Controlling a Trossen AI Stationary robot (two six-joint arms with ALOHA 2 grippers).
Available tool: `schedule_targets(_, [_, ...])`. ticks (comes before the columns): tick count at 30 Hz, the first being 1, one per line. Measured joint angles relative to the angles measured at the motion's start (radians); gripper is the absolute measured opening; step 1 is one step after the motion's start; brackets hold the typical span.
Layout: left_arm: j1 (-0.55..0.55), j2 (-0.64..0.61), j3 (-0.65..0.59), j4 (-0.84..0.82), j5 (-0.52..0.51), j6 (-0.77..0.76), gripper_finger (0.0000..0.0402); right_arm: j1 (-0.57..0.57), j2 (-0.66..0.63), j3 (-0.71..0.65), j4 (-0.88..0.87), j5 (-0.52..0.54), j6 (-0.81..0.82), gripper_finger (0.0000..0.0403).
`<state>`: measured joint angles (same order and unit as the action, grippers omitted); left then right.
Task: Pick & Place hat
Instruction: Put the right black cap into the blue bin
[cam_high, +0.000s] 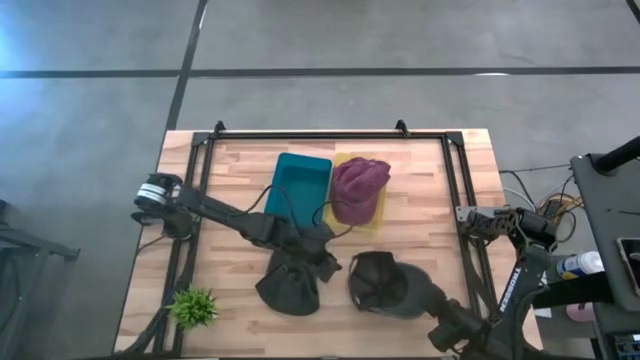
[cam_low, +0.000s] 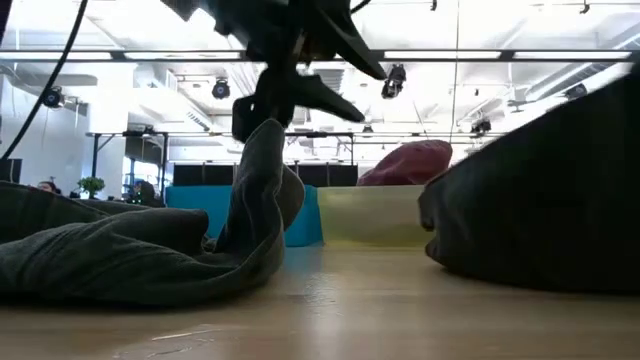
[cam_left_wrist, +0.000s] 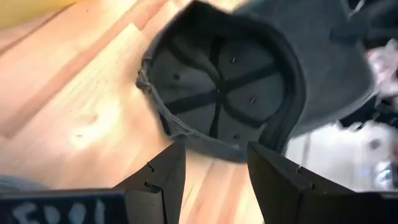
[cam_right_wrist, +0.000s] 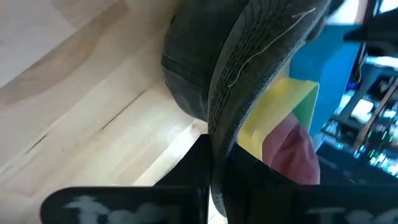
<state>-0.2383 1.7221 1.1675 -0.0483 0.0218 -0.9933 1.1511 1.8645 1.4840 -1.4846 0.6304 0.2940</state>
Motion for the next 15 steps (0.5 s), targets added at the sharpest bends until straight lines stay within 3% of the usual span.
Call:
schedule_targets(3, [0.008, 0.009, -0.042, 0.086, -0.024, -0.048, 0.0163, 0.001, 0.000, -0.004, 0.041, 0.000, -0.063, 0.0014])
schedule_targets(10, [0.031, 0.093, -0.013, 0.043, -0.039, -0.057, 0.0163, 0.001, -0.001, -0.015, 0.126, 0.015, -0.180, 0.0014])
schedule_targets(15, [0.029, 0.199, 0.076, -0.028, 0.062, -0.056, 0.0163, -0.011, -0.001, -0.017, 0.131, 0.061, -0.166, 0.0014])
